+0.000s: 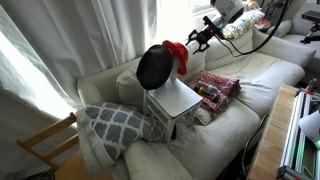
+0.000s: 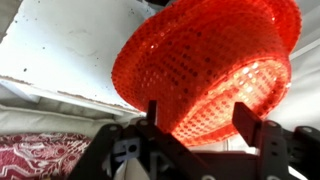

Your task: Hang the black hat on the left side of the backrest of the white chair and then hang the red hat on the right side of the backrest of the white chair

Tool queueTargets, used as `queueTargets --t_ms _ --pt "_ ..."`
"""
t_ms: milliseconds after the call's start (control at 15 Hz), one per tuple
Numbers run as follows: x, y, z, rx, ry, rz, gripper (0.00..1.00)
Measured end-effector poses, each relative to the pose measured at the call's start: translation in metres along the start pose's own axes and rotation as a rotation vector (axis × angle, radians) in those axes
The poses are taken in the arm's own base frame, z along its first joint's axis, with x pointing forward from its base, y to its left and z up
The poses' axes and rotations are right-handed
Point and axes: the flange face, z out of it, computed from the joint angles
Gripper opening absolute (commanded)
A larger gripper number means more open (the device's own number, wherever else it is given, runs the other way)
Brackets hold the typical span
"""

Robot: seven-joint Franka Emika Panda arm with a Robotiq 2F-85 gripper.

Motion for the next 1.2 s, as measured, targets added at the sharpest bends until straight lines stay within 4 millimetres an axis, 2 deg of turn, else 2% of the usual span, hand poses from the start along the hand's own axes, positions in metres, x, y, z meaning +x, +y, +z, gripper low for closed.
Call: queueTargets --t_ms 200,400,600,733,1200 --pt "-0.015 -0.024 -0.032 -0.078 0.097 -0.108 1.0" --pt "-0.048 -0.054 -0.065 -0.144 0.147 -0.251 1.0" --pt "-0.096 -0.081 -0.093 -0.193 0.166 -0.415 1.0" --pt "-0.129 -0.091 -0.106 -0.223 0.165 -0.523 1.0" --pt "-0.242 -0.099 -0.124 -0.332 0.141 -0.895 1.0"
